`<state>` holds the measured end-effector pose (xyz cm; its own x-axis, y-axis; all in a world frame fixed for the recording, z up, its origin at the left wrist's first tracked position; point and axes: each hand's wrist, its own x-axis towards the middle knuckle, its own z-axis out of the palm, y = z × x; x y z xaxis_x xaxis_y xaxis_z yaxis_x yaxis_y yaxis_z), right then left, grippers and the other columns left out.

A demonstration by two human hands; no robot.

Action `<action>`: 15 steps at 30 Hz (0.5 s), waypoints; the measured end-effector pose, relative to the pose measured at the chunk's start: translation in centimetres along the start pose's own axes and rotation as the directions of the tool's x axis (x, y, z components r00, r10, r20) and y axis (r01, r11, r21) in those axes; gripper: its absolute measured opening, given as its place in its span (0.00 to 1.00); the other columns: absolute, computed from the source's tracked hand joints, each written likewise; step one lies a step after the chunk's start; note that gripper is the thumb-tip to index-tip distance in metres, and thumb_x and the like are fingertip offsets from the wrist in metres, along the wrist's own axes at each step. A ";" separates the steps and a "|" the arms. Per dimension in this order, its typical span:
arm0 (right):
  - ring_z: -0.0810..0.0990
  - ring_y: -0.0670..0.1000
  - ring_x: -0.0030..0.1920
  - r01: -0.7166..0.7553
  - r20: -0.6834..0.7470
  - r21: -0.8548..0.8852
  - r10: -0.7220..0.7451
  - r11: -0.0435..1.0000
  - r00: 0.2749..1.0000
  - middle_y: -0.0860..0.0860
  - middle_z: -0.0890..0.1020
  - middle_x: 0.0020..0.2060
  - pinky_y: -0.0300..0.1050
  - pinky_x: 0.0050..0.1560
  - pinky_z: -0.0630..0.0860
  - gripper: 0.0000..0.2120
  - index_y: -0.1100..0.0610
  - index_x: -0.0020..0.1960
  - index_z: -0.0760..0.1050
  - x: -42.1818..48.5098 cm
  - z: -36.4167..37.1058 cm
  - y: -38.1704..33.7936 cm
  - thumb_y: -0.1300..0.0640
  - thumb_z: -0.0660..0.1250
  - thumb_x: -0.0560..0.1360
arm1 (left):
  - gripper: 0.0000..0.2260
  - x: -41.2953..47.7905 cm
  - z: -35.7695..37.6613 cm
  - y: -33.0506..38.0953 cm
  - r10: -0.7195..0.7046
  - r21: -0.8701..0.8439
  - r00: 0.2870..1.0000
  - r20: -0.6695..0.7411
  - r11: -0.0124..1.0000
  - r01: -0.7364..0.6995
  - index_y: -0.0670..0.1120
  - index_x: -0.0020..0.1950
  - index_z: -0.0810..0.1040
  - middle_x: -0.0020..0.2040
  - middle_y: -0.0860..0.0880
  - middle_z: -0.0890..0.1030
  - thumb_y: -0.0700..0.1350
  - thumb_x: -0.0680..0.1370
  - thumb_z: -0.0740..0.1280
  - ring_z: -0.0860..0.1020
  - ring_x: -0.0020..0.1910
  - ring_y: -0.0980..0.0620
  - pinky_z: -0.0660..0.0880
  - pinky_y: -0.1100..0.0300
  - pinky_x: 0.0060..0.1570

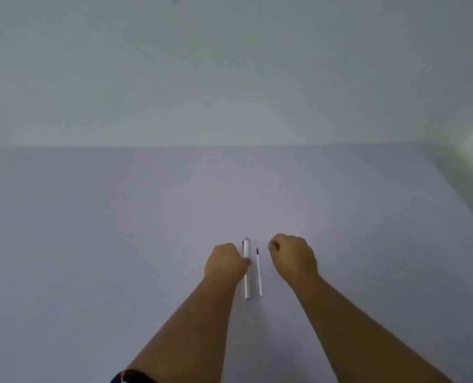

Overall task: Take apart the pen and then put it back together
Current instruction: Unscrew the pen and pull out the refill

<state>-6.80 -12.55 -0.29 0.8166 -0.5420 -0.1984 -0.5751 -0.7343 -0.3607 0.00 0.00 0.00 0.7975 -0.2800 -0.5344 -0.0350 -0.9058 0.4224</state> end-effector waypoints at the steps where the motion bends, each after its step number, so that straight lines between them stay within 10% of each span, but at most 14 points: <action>1: 0.78 0.55 0.52 -0.017 0.013 0.010 0.017 1.000 1.000 0.53 0.83 0.48 0.48 0.49 0.75 0.13 0.53 0.52 0.80 0.0 0.2 0.2 0.54 0.57 0.78 | 0.12 0.1 0.5 -0.1 -0.020 -0.029 1.000 0.013 0.999 0.020 0.44 0.46 0.78 0.44 0.46 0.79 0.52 0.73 0.68 0.81 0.46 0.45 0.73 0.59 0.40; 11: 0.80 0.53 0.44 -0.069 0.083 0.333 0.044 0.940 0.996 0.53 0.84 0.43 0.50 0.45 0.78 0.12 0.58 0.48 0.81 -0.3 1.1 -0.7 0.51 0.63 0.76 | 0.15 -0.5 0.7 0.1 -0.034 -0.171 0.999 -0.021 0.985 0.030 0.45 0.28 0.70 0.27 0.50 0.71 0.48 0.73 0.66 0.70 0.26 0.53 0.65 0.62 0.27; 15: 0.79 0.52 0.40 -0.262 0.213 0.594 0.165 0.761 0.963 0.54 0.83 0.40 0.46 0.44 0.74 0.17 0.61 0.46 0.81 -0.3 -0.1 -2.7 0.46 0.67 0.74 | 0.12 -1.9 -0.3 0.1 0.138 -0.209 0.988 -0.063 0.966 -0.149 0.41 0.40 0.80 0.34 0.49 0.77 0.50 0.75 0.67 0.74 0.31 0.52 0.70 0.62 0.34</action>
<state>-5.45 -10.44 0.87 0.7020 -0.5563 -0.4447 -0.6218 -0.1742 -0.7636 -1.38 0.50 1.26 0.8215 -0.3819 -0.4235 -0.0262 -0.7672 0.6409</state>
